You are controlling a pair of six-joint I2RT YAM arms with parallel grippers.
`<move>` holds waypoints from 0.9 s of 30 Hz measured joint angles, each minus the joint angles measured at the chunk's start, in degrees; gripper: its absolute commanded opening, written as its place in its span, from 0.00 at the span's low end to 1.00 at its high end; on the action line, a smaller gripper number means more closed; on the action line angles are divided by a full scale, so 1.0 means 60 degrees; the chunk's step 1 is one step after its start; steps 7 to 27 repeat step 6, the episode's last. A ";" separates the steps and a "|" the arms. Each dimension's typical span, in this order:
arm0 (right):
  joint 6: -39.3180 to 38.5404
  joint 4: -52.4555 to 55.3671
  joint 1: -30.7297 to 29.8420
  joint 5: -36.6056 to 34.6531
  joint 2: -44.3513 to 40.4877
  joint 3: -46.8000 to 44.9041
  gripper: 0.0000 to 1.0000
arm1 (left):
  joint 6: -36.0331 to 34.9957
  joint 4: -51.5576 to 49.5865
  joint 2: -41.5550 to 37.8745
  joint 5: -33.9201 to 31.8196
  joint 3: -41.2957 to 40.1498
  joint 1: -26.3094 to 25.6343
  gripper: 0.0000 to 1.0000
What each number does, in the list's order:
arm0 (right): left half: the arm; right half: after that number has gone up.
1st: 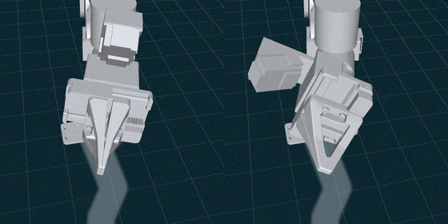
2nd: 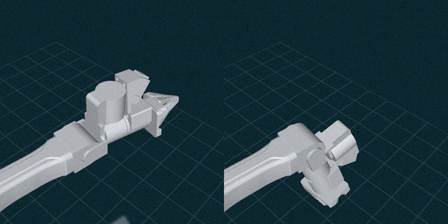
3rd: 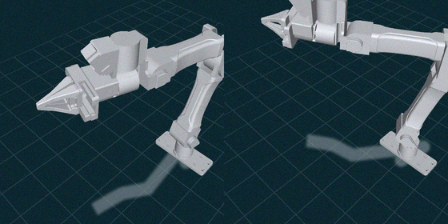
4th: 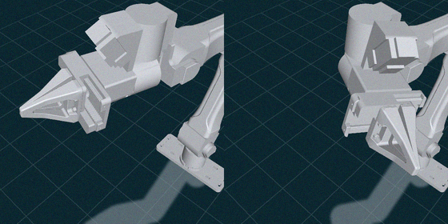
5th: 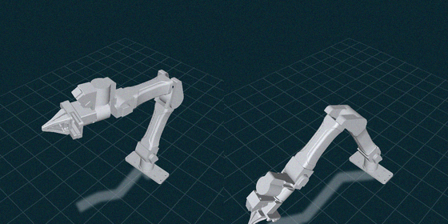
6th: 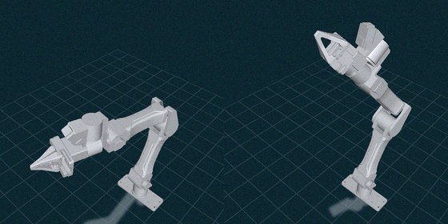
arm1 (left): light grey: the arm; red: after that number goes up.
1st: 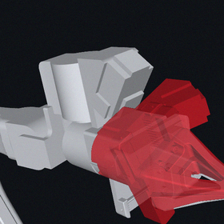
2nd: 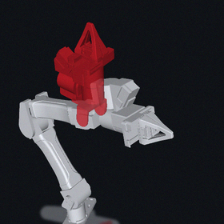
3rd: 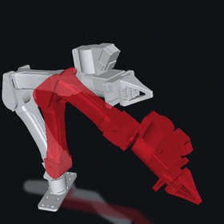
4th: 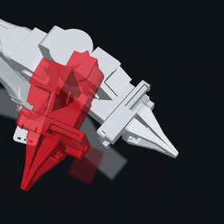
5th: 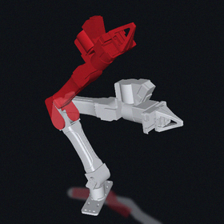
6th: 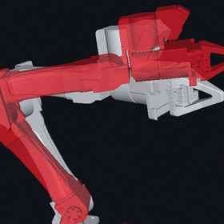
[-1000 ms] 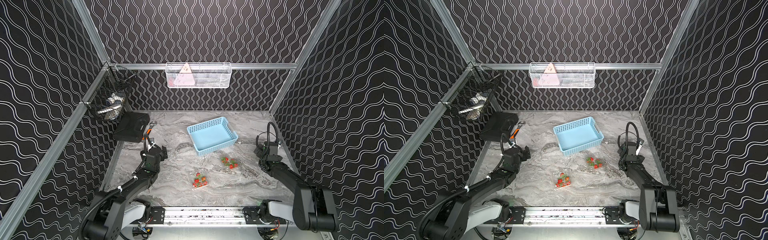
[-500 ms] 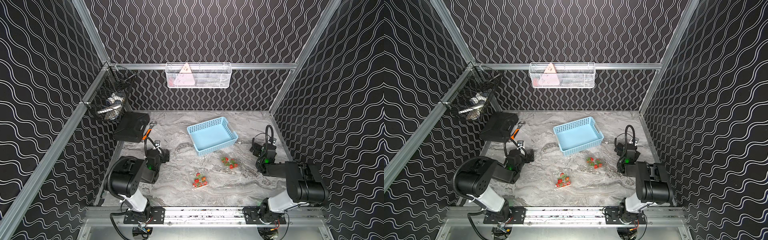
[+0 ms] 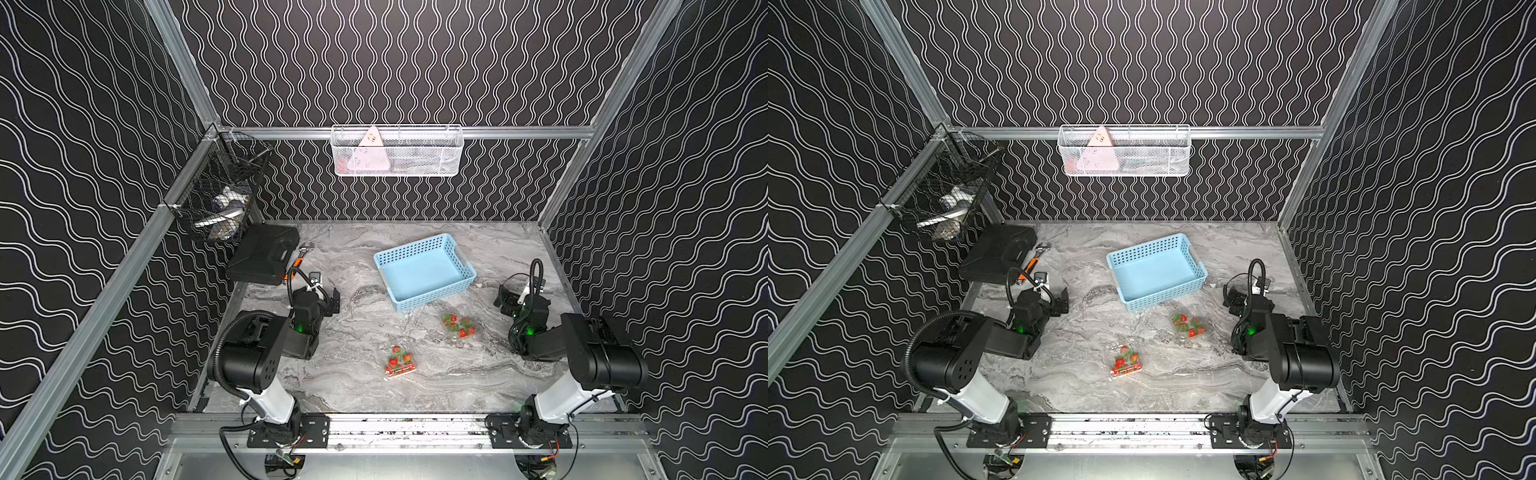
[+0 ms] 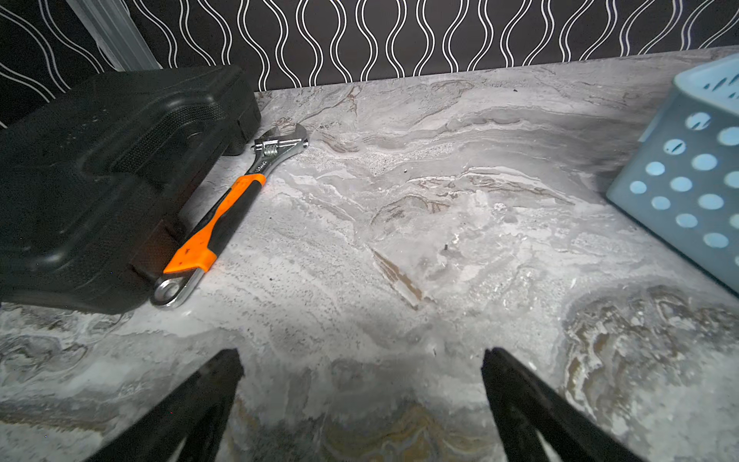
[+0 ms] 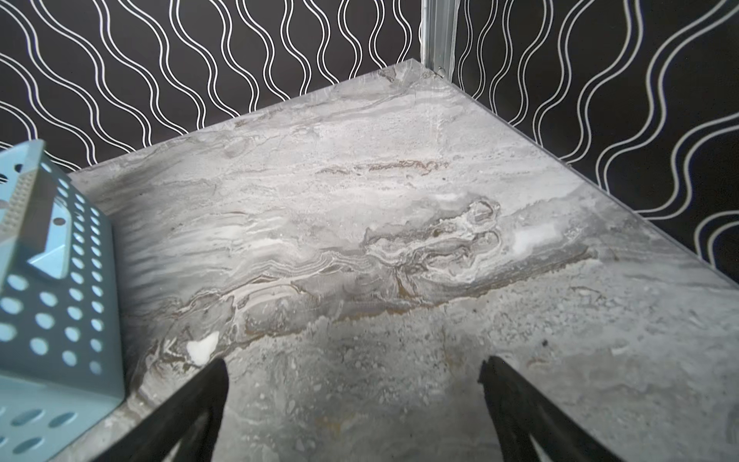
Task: Pack strawberries into containers
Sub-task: Reset both arms
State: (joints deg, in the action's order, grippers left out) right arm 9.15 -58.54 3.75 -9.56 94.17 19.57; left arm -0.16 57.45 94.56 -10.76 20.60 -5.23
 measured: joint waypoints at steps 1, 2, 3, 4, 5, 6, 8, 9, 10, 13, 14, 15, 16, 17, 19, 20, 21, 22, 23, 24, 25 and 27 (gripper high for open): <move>-0.0007 -0.0109 0.0000 0.0000 0.0011 0.0025 1.00 | 0.0000 0.0000 0.0000 0.0004 0.0000 0.0000 0.99; -0.0040 -0.0219 0.0000 0.0000 0.0066 0.0007 1.00 | 0.0000 -0.0004 0.0000 0.0004 0.0000 0.0000 0.99; -0.0044 -0.0291 -0.0007 0.0000 0.0117 -0.0033 1.00 | 0.0000 -0.0004 0.0000 0.0007 0.0000 0.0000 0.99; -0.0058 -0.0255 -0.0007 0.0000 0.0127 -0.0058 1.00 | 0.0000 -0.0004 0.0000 0.0007 0.0000 0.0000 0.99; -0.0066 -0.0240 -0.0011 0.0000 0.0124 -0.0055 1.00 | 0.0000 -0.0004 0.0000 0.0011 0.0000 0.0000 0.99; -0.0069 -0.0240 -0.0011 -0.0004 0.0124 -0.0036 1.00 | -0.0004 0.0000 0.0000 0.0011 0.0000 0.0000 0.99; -0.0069 -0.0240 -0.0011 -0.0004 0.0124 -0.0036 1.00 | -0.0004 0.0000 0.0000 0.0011 0.0000 0.0000 0.99; -0.0069 -0.0240 -0.0011 -0.0004 0.0124 -0.0036 1.00 | -0.0004 0.0000 0.0000 0.0011 0.0000 0.0000 0.99; -0.0069 -0.0240 -0.0011 -0.0004 0.0124 -0.0036 1.00 | -0.0004 0.0000 0.0000 0.0011 0.0000 0.0000 0.99; -0.0069 -0.0240 -0.0011 -0.0004 0.0124 -0.0036 1.00 | -0.0004 0.0000 0.0000 0.0011 0.0000 0.0000 0.99; -0.0069 -0.0240 -0.0011 -0.0004 0.0124 -0.0036 1.00 | -0.0004 0.0000 0.0000 0.0011 0.0000 0.0000 0.99; -0.0069 -0.0240 -0.0011 -0.0004 0.0124 -0.0036 1.00 | -0.0004 0.0000 0.0000 0.0011 0.0000 0.0000 0.99; -0.0069 -0.0240 -0.0011 -0.0004 0.0124 -0.0036 1.00 | -0.0004 0.0000 0.0000 0.0011 0.0000 0.0000 0.99; -0.0069 -0.0240 -0.0011 -0.0004 0.0124 -0.0036 1.00 | -0.0004 0.0000 0.0000 0.0011 0.0000 0.0000 0.99; -0.0069 -0.0240 -0.0011 -0.0004 0.0124 -0.0036 1.00 | -0.0004 0.0000 0.0000 0.0011 0.0000 0.0000 0.99; -0.0069 -0.0240 -0.0011 -0.0004 0.0124 -0.0036 1.00 | -0.0004 0.0000 0.0000 0.0011 0.0000 0.0000 0.99; -0.0069 -0.0240 -0.0011 -0.0004 0.0124 -0.0036 1.00 | -0.0004 0.0000 0.0000 0.0011 0.0000 0.0000 0.99; -0.0069 -0.0240 -0.0011 -0.0004 0.0124 -0.0036 1.00 | -0.0004 0.0000 0.0000 0.0011 0.0000 0.0000 0.99; -0.0069 -0.0240 -0.0011 -0.0004 0.0124 -0.0036 1.00 | -0.0004 0.0000 0.0000 0.0011 0.0000 0.0000 0.99; -0.0069 -0.0240 -0.0011 -0.0004 0.0124 -0.0036 1.00 | -0.0004 0.0000 0.0000 0.0011 0.0000 0.0000 0.99; -0.0069 -0.0240 -0.0011 -0.0004 0.0124 -0.0036 1.00 | -0.0004 0.0000 0.0000 0.0011 0.0000 0.0000 0.99; -0.0069 -0.0240 -0.0011 -0.0004 0.0124 -0.0036 1.00 | -0.0004 0.0000 0.0000 0.0011 0.0000 0.0000 0.99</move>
